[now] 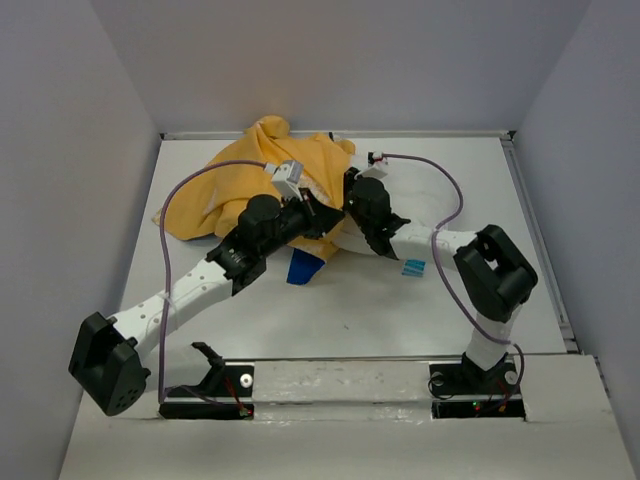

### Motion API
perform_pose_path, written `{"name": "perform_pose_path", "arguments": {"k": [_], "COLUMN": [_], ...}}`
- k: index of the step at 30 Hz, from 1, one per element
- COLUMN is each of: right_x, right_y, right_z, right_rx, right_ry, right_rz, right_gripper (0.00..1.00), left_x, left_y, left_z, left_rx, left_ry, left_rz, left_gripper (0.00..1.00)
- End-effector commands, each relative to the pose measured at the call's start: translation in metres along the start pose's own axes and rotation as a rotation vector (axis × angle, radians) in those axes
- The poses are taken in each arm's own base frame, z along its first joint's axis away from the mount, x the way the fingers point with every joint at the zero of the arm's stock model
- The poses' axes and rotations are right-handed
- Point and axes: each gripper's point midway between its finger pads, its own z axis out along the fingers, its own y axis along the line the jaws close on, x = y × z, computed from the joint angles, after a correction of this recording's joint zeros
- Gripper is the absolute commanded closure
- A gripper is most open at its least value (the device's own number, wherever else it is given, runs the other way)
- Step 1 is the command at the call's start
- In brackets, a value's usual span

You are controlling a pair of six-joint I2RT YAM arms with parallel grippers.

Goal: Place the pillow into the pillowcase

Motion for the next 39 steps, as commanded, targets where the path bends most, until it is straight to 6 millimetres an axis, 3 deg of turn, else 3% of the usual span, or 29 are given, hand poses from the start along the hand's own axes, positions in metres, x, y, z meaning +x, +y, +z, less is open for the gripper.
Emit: {"name": "perform_pose_path", "arguments": {"k": [1, 2, 3, 4, 5, 6, 7, 8, 10, 11, 13, 14, 15, 16, 19, 21, 23, 25, 26, 27, 28, 29, 30, 31, 32, 33, 36, 38, 39], "right_x": [-0.093, -0.124, -0.135, -0.139, -0.127, -0.104, -0.071, -0.015, 0.039, 0.054, 0.048, 0.037, 0.02, -0.004, -0.022, -0.006, 0.019, 0.032, 0.034, 0.032, 0.041, 0.039, 0.035, 0.034, 0.035, 0.017, 0.003, -0.022, -0.033], "right_y": [0.011, 0.032, 0.039, 0.047, 0.045, 0.047, 0.063, 0.036, 0.017, -0.004, -0.011, -0.014, -0.024, -0.01, -0.005, -0.002, -0.018, -0.039, -0.041, -0.034, -0.031, -0.028, -0.015, -0.017, -0.023, -0.011, -0.015, -0.006, -0.021], "right_z": [-0.031, -0.05, -0.057, -0.06, -0.054, -0.047, -0.041, -0.018, -0.007, -0.007, -0.009, -0.011, -0.014, -0.02, -0.025, -0.018, -0.015, -0.029, -0.035, -0.046, -0.057, -0.064, -0.078, -0.087, -0.097, -0.109, -0.131, -0.147, -0.15], "right_rx": [-0.027, -0.073, -0.084, -0.108, -0.119, -0.132, -0.169, -0.102, -0.084, -0.056, -0.084, -0.082, -0.07, -0.105, -0.113, -0.139, -0.1, -0.065, -0.065, -0.08, -0.092, -0.103, -0.139, -0.134, -0.11, -0.127, -0.084, -0.099, -0.05], "right_ry": [-0.213, -0.279, -0.301, -0.299, -0.262, -0.208, -0.139, -0.041, 0.091, 0.129, 0.119, 0.098, 0.064, 0.03, 0.006, 0.066, 0.119, 0.139, 0.15, 0.163, 0.198, 0.208, 0.232, 0.25, 0.281, 0.266, 0.309, 0.279, 0.291], "right_rz": [0.025, 0.01, 0.001, 0.007, 0.023, 0.022, 0.01, -0.042, -0.022, 0.039, 0.069, 0.074, 0.065, 0.067, 0.036, 0.048, 0.034, 0.047, 0.046, 0.021, 0.0, -0.018, -0.054, -0.083, -0.117, -0.14, -0.271, -0.314, -0.351], "right_gripper": [1.0, 1.0, 1.0, 1.0, 1.0, 1.0, 1.0, 1.0, 1.0, 1.0, 1.0, 1.0, 1.0, 1.0, 1.0, 1.0, 1.0, 1.0, 1.0, 1.0, 0.95, 0.83, 0.58, 0.47, 0.27, 0.21, 0.17, 0.16, 0.14], "left_x": [-0.032, -0.042, -0.047, -0.042, -0.071, -0.075, -0.062, -0.072, -0.07, -0.059, -0.064, -0.075, -0.062, -0.064, -0.052, -0.022, 0.007, 0.013, 0.007, -0.02, -0.025, -0.055, -0.068, -0.093, -0.102, -0.109, -0.11, -0.1, -0.107], "left_y": [-0.08, -0.104, -0.122, -0.131, -0.171, -0.19, -0.209, -0.228, -0.244, -0.231, -0.206, -0.198, -0.181, -0.174, -0.154, -0.136, -0.106, -0.079, -0.071, -0.068, -0.059, -0.07, -0.054, -0.062, -0.057, -0.053, -0.017, 0.023, 0.026], "left_z": [-0.046, -0.041, -0.039, -0.026, -0.033, -0.034, -0.031, -0.039, -0.053, -0.051, -0.055, -0.072, -0.072, -0.076, -0.087, -0.082, -0.073, -0.069, -0.071, -0.073, -0.073, -0.078, -0.078, -0.082, -0.082, -0.08, -0.064, -0.044, -0.038], "left_rx": [0.392, 0.441, 0.481, 0.49, 0.576, 0.615, 0.659, 0.704, 0.738, 0.7, 0.605, 0.592, 0.562, 0.55, 0.52, 0.513, 0.43, 0.318, 0.281, 0.251, 0.201, 0.195, 0.11, 0.092, 0.05, 0.013, -0.167, -0.323, -0.353], "left_ry": [-0.093, -0.096, -0.086, -0.053, -0.109, -0.111, -0.072, -0.092, -0.109, -0.101, -0.161, -0.202, -0.179, -0.186, -0.174, -0.121, -0.062, -0.045, -0.055, -0.111, -0.099, -0.153, -0.162, -0.208, -0.216, -0.22, -0.158, -0.09, -0.089], "left_rz": [-0.085, -0.054, -0.031, -0.019, 0.034, 0.051, 0.053, 0.066, 0.082, 0.085, 0.075, 0.073, 0.064, 0.059, 0.019, -0.017, -0.028, -0.006, 0.011, 0.056, 0.083, 0.116, 0.164, 0.191, 0.208, 0.221, 0.261, 0.302, 0.316], "left_gripper": [1.0, 1.0, 1.0, 1.0, 1.0, 1.0, 1.0, 1.0, 1.0, 1.0, 1.0, 1.0, 1.0, 1.0, 1.0, 1.0, 0.96, 0.66, 0.41, 0.31, 0.17, 0.12, 0.09, 0.07, 0.07, 0.07, 0.08, 0.14, 0.16]}}
